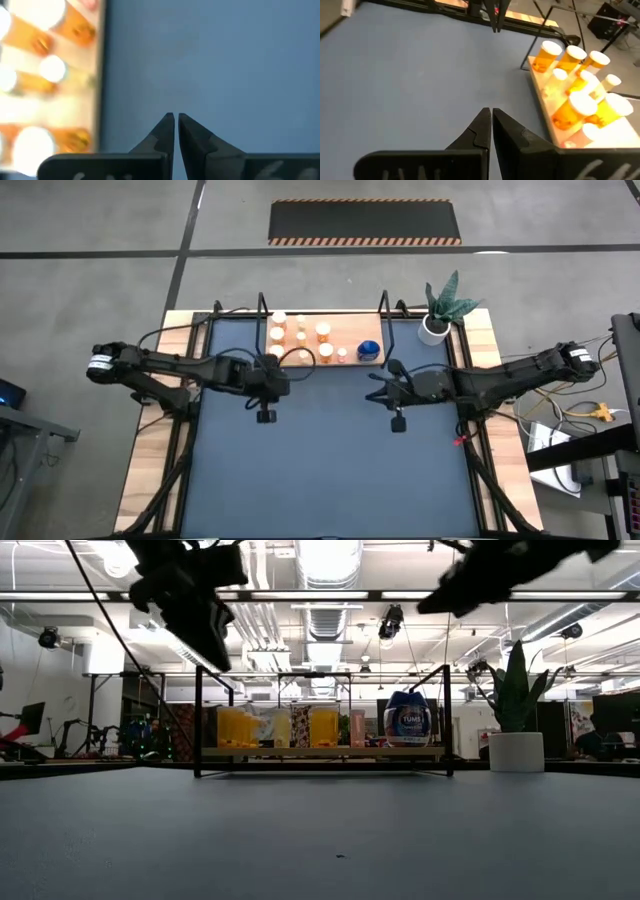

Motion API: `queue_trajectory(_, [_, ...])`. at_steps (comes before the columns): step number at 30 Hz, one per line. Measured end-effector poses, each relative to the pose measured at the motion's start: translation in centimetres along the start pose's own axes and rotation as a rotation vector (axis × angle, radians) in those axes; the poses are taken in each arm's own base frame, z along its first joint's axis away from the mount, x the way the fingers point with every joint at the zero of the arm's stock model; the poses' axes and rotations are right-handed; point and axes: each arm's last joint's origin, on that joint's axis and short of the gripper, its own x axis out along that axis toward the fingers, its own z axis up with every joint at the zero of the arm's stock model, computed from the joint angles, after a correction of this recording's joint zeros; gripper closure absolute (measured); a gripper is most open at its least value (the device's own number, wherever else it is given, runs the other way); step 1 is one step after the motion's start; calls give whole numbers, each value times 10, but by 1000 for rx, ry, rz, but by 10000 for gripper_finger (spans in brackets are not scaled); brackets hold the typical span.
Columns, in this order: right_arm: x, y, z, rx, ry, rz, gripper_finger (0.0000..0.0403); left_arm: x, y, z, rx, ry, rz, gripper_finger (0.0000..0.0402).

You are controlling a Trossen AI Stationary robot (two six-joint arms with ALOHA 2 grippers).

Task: Pick and place medicine bottles onto shelf by color
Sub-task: Adjust the pill bottles on the shelf

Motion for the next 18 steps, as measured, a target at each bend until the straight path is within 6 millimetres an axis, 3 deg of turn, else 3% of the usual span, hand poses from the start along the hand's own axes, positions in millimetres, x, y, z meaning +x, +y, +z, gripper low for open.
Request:
queue_trajectory(6, [24, -32, 31, -2, 80, -26, 394, -11, 20, 3, 88, -100, 53, 394])
queue_trajectory(12, [56, -67, 61, 21, 154, -47, 394, -26, 25, 1, 113, -188, 81, 394])
queue_trajectory(18, [96, -88, 82, -1, 241, -46, 394, -24, 22, -24, 212, -357, 138, 394])
